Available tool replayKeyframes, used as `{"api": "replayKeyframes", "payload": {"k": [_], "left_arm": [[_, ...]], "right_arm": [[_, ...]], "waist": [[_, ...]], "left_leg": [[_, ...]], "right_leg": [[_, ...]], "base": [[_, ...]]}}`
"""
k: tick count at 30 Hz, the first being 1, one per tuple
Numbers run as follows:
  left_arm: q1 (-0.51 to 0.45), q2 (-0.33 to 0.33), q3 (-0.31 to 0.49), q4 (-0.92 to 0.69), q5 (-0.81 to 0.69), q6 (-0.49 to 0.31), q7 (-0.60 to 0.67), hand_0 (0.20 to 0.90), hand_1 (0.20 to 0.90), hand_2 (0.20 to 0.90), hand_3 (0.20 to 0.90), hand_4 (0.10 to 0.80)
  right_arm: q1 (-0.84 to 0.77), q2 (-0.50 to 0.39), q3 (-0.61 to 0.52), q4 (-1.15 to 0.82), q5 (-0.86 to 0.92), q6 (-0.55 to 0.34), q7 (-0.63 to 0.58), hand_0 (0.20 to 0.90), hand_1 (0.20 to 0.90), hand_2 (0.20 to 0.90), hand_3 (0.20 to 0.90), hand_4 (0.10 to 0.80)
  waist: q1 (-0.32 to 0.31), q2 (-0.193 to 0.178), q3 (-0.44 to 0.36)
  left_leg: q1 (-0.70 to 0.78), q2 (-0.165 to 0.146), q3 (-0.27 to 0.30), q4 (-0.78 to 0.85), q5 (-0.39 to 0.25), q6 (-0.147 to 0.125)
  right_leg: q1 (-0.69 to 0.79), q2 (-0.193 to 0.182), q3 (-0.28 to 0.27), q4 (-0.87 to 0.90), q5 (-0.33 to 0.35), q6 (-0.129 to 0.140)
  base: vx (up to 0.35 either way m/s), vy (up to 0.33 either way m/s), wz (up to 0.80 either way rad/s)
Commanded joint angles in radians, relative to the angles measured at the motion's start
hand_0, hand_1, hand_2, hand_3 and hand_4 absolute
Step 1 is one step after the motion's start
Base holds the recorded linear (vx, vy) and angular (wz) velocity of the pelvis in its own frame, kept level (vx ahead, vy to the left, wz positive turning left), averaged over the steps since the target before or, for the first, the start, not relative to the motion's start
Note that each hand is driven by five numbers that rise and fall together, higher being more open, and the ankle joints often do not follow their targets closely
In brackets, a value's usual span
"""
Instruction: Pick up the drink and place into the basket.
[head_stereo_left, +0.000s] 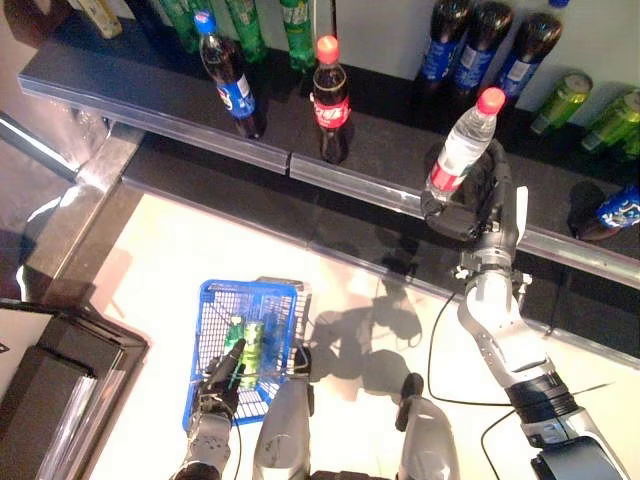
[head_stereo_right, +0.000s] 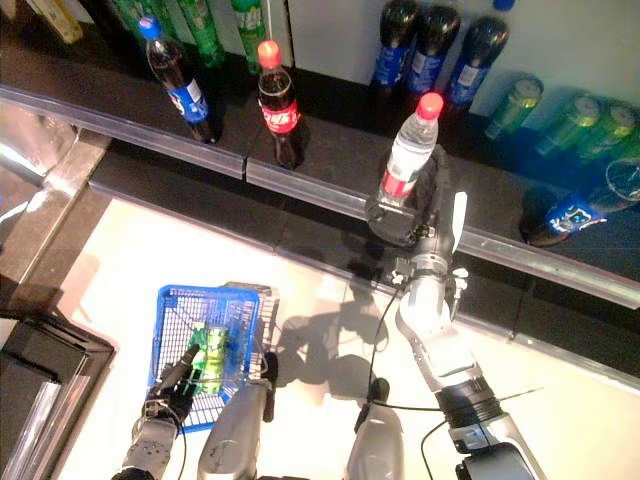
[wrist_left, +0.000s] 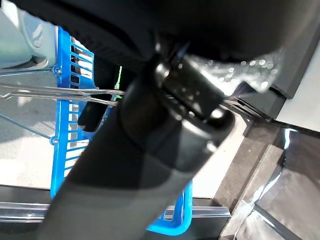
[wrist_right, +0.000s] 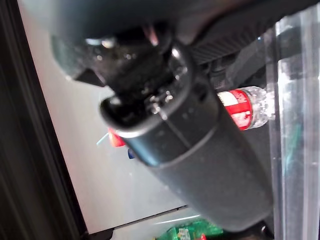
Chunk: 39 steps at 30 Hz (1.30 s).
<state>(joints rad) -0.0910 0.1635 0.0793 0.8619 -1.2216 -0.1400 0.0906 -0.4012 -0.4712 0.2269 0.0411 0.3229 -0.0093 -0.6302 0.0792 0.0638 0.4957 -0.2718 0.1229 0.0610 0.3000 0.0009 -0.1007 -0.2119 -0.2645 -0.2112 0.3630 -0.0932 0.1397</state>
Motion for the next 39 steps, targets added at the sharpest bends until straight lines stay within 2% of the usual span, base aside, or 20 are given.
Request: {"api": "replayKeyframes", "payload": {"k": [1,9,19,30,31,32,33,34,39], "left_arm": [[0.079,0.023,-0.094,-0.066,0.017,-0.016,-0.046,0.300,0.300,0.300,0.200,0.100],[0.067,0.032,-0.125,-0.072,0.025,-0.004,-0.078,0.300,0.300,0.300,0.200,0.100],[0.046,0.047,-0.154,-0.072,0.028,0.018,-0.090,0.300,0.300,0.300,0.200,0.100],[0.036,0.072,-0.183,-0.052,0.035,0.041,-0.081,0.300,0.300,0.300,0.200,0.100],[0.037,0.074,-0.183,-0.050,0.032,0.040,-0.086,0.300,0.300,0.300,0.200,0.100],[0.037,0.075,-0.183,-0.048,0.031,0.039,-0.091,0.300,0.300,0.300,0.200,0.100],[0.038,0.077,-0.184,-0.050,0.029,0.040,-0.098,0.300,0.300,0.300,0.200,0.100],[0.038,0.077,-0.186,-0.050,0.030,0.039,-0.103,0.300,0.300,0.300,0.200,0.100],[0.035,0.080,-0.199,-0.060,0.032,0.038,-0.114,0.300,0.300,0.300,0.200,0.100]], "right_arm": [[-0.150,-0.004,-0.047,-0.068,-0.071,-0.109,-0.065,0.900,0.900,0.900,0.900,0.800],[-0.256,-0.034,-0.089,-0.003,-0.030,-0.111,-0.130,0.900,0.900,0.900,0.900,0.800],[-0.394,-0.073,-0.091,0.130,0.075,-0.107,-0.118,0.900,0.900,0.900,0.900,0.800],[-0.510,-0.107,-0.074,0.219,0.153,-0.099,-0.091,0.900,0.900,0.900,0.900,0.800],[-0.517,-0.113,-0.072,0.233,0.165,-0.105,-0.094,0.867,0.867,0.867,0.862,0.762],[-0.527,-0.116,-0.071,0.247,0.173,-0.109,-0.094,0.787,0.787,0.787,0.768,0.668],[-0.539,-0.120,-0.075,0.268,0.180,-0.117,-0.092,0.521,0.521,0.521,0.458,0.358],[-0.548,-0.123,-0.078,0.284,0.181,-0.122,-0.091,0.300,0.300,0.300,0.200,0.100],[-0.588,-0.146,-0.078,0.340,0.200,-0.126,-0.090,0.300,0.300,0.300,0.200,0.100]], "waist": [[-0.008,-0.013,-0.011],[0.001,0.003,0.024],[0.023,0.021,0.024],[0.043,0.022,0.024],[0.045,0.022,0.024],[0.047,0.023,0.024],[0.050,0.024,0.024],[0.051,0.025,0.024],[0.058,0.026,0.024]], "left_leg": [[-0.031,0.032,-0.043,0.089,-0.007,-0.012],[-0.069,0.020,-0.051,0.098,0.011,-0.010],[-0.121,0.006,-0.054,0.093,0.022,-0.002],[-0.149,-0.005,-0.052,0.083,0.016,0.009],[-0.148,-0.006,-0.051,0.082,0.016,0.009],[-0.147,-0.007,-0.052,0.081,0.015,0.009],[-0.148,-0.009,-0.052,0.082,0.014,0.009],[-0.149,-0.010,-0.053,0.083,0.013,0.010],[-0.149,-0.015,-0.054,0.085,0.007,0.013]], "right_leg": [[0.003,-0.016,0.014,-0.024,0.058,-0.029],[-0.043,-0.013,0.018,-0.008,0.058,-0.036],[-0.110,-0.018,0.017,0.011,0.058,-0.045],[-0.150,-0.017,0.014,0.023,0.060,-0.047],[-0.149,-0.017,0.012,0.022,0.059,-0.047],[-0.148,-0.016,0.011,0.021,0.058,-0.048],[-0.147,-0.017,0.009,0.022,0.056,-0.049],[-0.148,-0.017,0.008,0.024,0.056,-0.049],[-0.148,-0.019,0.004,0.029,0.053,-0.050]], "base": [[-0.056,-0.014,-0.01],[-0.027,-0.014,0.00],[-0.011,0.006,0.00],[0.003,0.002,0.03],[0.000,0.000,0.00],[0.000,0.000,0.00],[0.000,0.000,0.00],[0.000,0.000,0.00],[0.000,0.000,0.00]]}}
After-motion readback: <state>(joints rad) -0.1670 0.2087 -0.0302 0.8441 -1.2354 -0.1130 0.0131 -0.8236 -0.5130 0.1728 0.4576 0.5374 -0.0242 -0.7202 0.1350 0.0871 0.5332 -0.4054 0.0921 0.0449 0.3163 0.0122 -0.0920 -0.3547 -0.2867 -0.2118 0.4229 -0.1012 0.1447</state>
